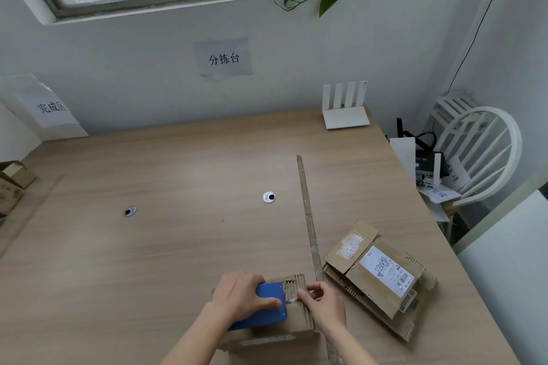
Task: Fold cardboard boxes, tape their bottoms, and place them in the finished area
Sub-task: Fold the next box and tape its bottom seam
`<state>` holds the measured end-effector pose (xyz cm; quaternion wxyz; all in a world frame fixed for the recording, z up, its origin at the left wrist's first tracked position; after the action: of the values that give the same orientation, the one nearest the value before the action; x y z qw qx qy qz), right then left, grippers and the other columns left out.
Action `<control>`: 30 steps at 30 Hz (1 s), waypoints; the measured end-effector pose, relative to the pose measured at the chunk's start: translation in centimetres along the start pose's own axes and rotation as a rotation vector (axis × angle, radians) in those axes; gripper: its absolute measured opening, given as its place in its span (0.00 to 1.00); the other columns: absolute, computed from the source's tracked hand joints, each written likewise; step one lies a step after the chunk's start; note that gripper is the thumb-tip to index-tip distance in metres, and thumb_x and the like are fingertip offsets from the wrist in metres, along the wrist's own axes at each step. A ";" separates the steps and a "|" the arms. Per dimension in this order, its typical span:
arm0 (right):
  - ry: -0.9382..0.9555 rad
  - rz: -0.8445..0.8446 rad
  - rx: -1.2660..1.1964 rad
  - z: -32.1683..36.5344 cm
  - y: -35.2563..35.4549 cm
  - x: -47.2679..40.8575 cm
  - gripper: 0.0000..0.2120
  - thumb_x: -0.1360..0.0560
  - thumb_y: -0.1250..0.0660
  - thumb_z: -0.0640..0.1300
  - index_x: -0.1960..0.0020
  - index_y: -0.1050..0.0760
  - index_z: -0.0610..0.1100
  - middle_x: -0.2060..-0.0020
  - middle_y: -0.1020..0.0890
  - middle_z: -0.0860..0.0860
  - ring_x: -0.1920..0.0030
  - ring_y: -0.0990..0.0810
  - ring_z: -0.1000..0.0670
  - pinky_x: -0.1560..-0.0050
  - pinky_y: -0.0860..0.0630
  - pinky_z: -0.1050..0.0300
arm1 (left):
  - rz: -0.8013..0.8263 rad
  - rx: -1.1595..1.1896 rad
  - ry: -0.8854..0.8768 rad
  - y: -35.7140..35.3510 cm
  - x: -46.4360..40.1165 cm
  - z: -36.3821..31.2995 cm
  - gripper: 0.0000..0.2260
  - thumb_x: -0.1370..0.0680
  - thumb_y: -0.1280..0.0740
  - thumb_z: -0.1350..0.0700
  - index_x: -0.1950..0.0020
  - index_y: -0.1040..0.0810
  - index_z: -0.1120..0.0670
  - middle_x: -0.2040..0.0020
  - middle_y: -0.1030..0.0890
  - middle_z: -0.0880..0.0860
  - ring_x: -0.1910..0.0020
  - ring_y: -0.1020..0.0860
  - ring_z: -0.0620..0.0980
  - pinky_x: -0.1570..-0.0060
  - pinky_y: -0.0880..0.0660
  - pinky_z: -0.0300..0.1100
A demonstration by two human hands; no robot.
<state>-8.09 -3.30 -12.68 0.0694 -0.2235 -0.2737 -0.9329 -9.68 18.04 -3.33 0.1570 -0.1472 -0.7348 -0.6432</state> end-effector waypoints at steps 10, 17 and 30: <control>-0.029 0.036 0.117 0.7 -1.3 -0.1 0.27 0.35 0.26 0.70 0.44 0.28 0.56 0.48 0.21 0.56 0.48 0.23 0.55 0.50 0.28 0.60 | 0.005 -0.032 0.022 -0.2 -0.2 -0.2 0.36 0.35 0.44 0.20 0.46 0.18 0.47 0.52 0.16 0.47 0.55 0.20 0.50 0.56 0.26 0.46; -0.035 0.045 0.169 0.9 -1.6 -0.1 0.28 0.33 0.27 0.68 0.38 0.26 0.56 0.43 0.19 0.55 0.42 0.21 0.52 0.46 0.24 0.56 | -0.007 -0.094 0.066 -0.1 0.2 0.7 0.35 0.33 0.44 0.21 0.46 0.18 0.47 0.54 0.17 0.47 0.55 0.20 0.51 0.59 0.28 0.45; -0.086 0.039 0.258 -0.7 -0.7 1.0 0.18 0.32 0.24 0.61 0.45 0.22 0.58 0.48 0.17 0.58 0.42 0.20 0.51 0.43 0.24 0.54 | 0.039 -0.035 0.237 -1.5 7.6 13.9 0.33 0.35 0.43 0.22 0.51 0.20 0.48 0.56 0.17 0.48 0.54 0.20 0.52 0.56 0.26 0.45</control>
<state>-9.38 -3.07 -13.11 0.1040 -0.2579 -0.3896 -0.8780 -17.80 31.73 -3.24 0.2528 -0.0870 -0.6966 -0.6658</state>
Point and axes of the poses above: each hand's wrist, its own x-axis away from the middle knuckle, its own y-axis out of the back of the hand, z = x × y, the point moved 6 cm from there along -x, towards the middle knuckle
